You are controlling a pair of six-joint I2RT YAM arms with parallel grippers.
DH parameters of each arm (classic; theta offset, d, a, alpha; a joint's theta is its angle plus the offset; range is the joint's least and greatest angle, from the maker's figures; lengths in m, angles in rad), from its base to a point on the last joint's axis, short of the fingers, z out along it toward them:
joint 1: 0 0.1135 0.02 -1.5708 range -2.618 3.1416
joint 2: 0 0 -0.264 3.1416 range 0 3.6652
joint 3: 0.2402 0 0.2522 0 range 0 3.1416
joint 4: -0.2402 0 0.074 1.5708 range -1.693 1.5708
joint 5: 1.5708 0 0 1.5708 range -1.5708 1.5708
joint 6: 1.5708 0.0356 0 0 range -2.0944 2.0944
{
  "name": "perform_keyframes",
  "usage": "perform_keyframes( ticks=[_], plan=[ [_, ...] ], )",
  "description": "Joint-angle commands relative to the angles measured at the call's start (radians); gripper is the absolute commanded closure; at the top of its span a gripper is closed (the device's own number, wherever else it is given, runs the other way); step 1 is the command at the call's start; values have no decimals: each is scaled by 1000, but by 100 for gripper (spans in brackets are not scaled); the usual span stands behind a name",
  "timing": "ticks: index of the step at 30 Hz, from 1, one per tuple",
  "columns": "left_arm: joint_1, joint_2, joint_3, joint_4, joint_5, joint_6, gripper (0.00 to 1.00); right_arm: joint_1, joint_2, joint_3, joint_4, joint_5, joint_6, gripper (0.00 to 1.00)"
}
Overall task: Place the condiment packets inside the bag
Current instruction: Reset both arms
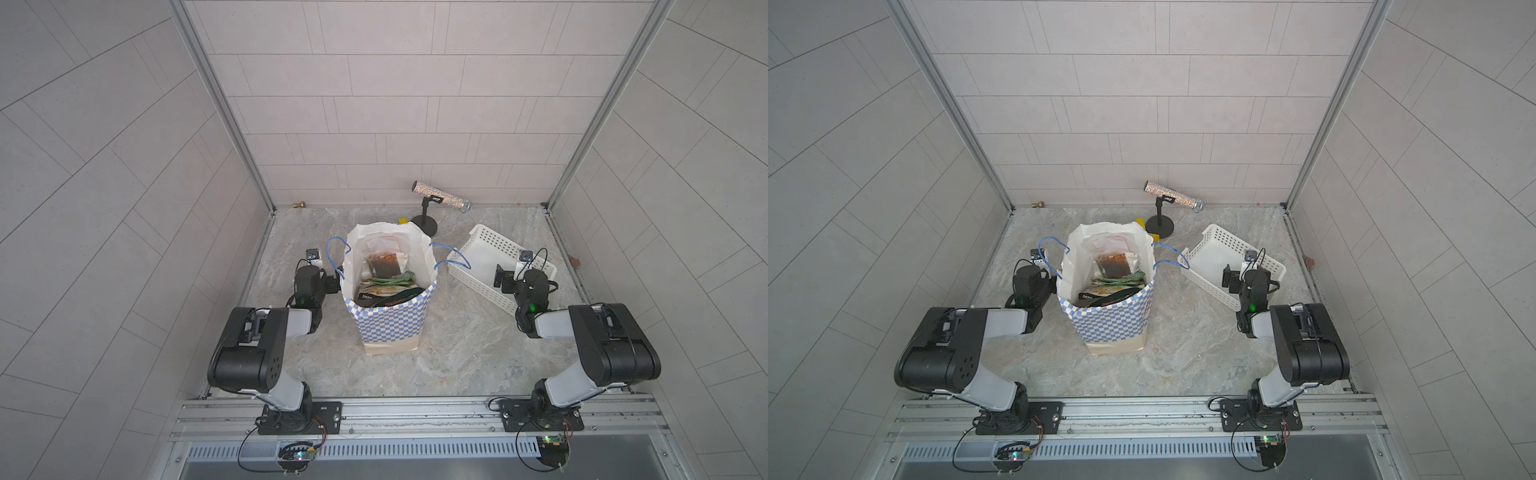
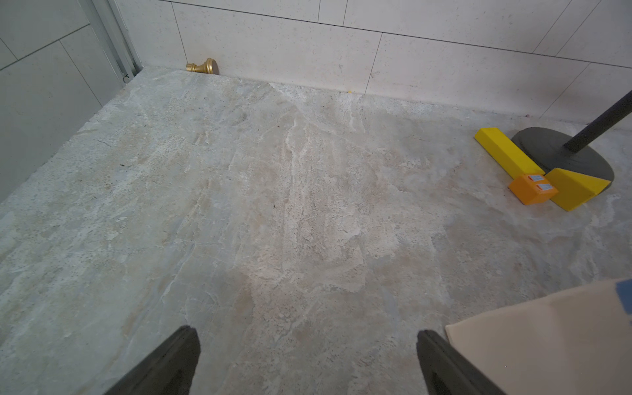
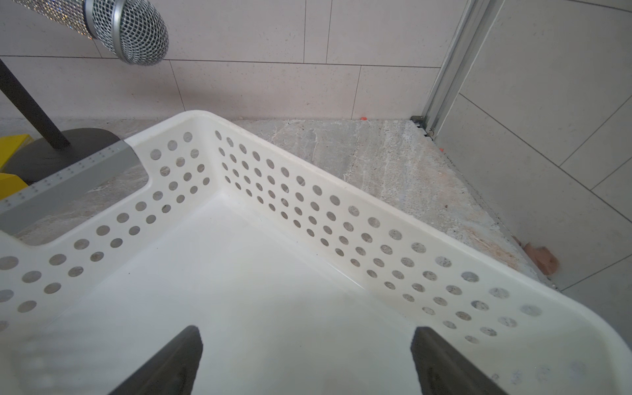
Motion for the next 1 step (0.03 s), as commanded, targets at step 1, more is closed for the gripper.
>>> perform_keyframes(
  ticks=[1],
  plan=[
    [0,-18,-1,-1,7,8,0,-2,-13,10,5,11,12,0]
  ],
)
